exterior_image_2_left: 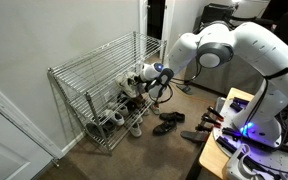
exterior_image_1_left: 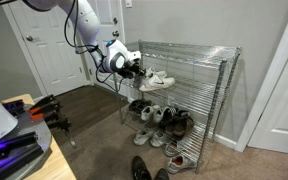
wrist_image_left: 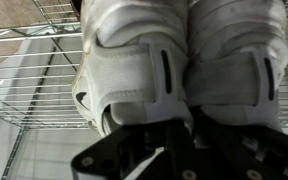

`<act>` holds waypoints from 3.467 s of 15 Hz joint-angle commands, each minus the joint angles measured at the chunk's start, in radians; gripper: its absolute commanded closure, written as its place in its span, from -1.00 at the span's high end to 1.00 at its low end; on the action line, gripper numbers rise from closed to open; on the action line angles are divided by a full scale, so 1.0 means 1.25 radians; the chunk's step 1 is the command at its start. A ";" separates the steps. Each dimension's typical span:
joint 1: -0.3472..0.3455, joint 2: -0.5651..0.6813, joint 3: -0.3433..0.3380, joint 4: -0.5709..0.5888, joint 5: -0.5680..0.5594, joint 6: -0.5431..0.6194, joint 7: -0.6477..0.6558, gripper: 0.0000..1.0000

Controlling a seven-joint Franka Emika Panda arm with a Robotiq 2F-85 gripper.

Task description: Shift the sneakers to the rack below them

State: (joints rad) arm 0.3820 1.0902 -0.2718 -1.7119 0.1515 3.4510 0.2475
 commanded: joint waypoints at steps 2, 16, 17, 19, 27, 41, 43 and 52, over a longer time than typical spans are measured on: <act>-0.011 0.031 0.020 0.077 0.037 0.017 -0.057 -0.96; -0.032 0.040 0.033 0.059 0.062 0.002 -0.084 0.90; -0.033 0.035 0.032 0.061 0.063 0.003 -0.084 0.97; -0.033 0.034 0.027 0.080 0.067 0.003 -0.083 1.00; -0.064 -0.056 0.102 0.017 0.032 0.003 -0.093 1.00; 0.311 -0.412 -0.235 -0.527 0.049 -0.241 -0.103 1.00; 0.352 -0.468 -0.267 -0.591 0.006 -0.254 -0.100 1.00; 0.345 -0.463 -0.258 -0.593 -0.033 -0.227 -0.067 1.00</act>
State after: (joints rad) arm 0.8254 0.5123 -0.5998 -2.4539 0.1392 3.1651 0.1432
